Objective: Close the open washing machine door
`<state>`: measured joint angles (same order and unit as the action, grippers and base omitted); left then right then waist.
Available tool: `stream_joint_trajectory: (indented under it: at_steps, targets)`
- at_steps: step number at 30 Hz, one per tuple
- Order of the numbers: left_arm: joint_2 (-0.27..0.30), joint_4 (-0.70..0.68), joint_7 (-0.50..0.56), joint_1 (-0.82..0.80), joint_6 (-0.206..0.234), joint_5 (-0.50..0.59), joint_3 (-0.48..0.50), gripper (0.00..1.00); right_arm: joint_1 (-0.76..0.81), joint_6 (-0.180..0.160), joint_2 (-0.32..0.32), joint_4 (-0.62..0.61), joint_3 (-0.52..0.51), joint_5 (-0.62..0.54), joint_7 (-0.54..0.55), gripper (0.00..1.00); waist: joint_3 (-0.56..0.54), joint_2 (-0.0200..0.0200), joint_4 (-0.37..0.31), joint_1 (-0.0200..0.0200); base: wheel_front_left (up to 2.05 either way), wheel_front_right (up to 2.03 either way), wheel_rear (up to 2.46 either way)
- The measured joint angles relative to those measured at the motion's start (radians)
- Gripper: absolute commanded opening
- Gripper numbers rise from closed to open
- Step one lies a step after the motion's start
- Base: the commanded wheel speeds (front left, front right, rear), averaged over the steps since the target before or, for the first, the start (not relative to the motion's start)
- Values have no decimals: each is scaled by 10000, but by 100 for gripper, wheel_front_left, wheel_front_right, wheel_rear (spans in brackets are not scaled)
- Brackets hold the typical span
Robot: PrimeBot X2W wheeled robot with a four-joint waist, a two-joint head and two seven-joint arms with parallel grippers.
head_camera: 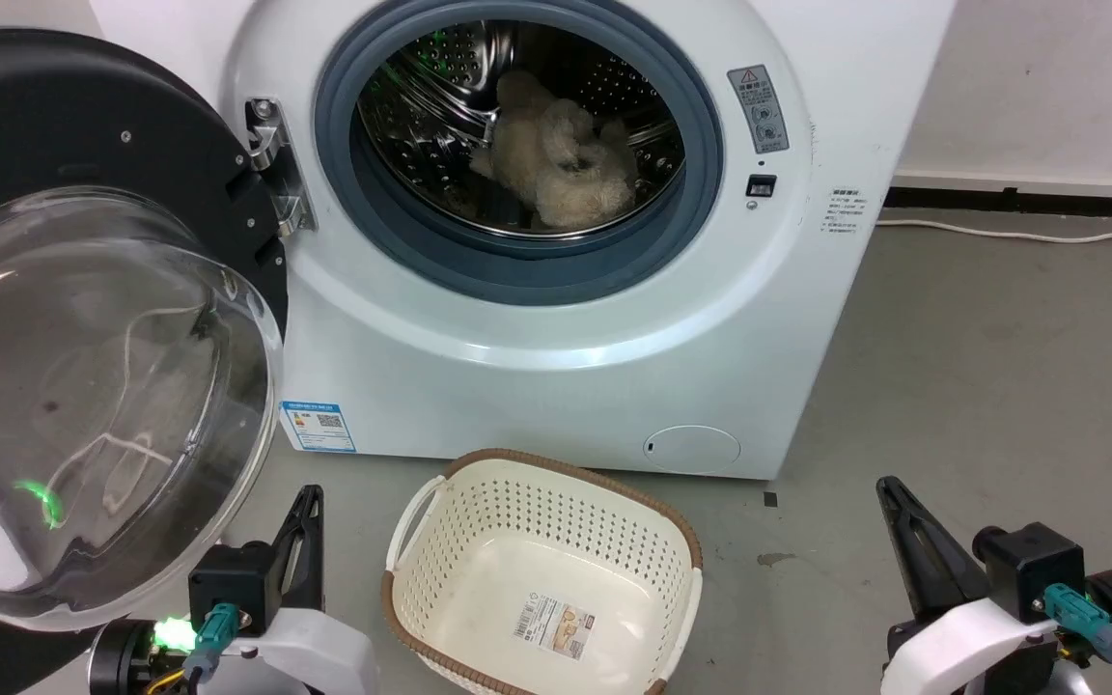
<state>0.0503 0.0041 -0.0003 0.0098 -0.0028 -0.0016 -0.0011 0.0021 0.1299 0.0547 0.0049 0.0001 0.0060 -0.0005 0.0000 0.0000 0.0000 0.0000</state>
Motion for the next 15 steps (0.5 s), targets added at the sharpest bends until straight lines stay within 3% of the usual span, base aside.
stream_joint_trajectory:
  at_steps: [3,4,15]
  targets:
    - [0,0,0,-3,0,0,2,0,0,-2,0,0,4,0,0,0,0,0,0,0,0,0,0]
    - [0,0,0,-4,0,0,0,100,0,-2,0,0,0,0,0,100,0,0,0,0,0,0,0]
    - [0,10,-109,-2,0,-4,-96,100,0,-2,2,73,-46,88,-109,100,16,0,39,0,0,0,0]
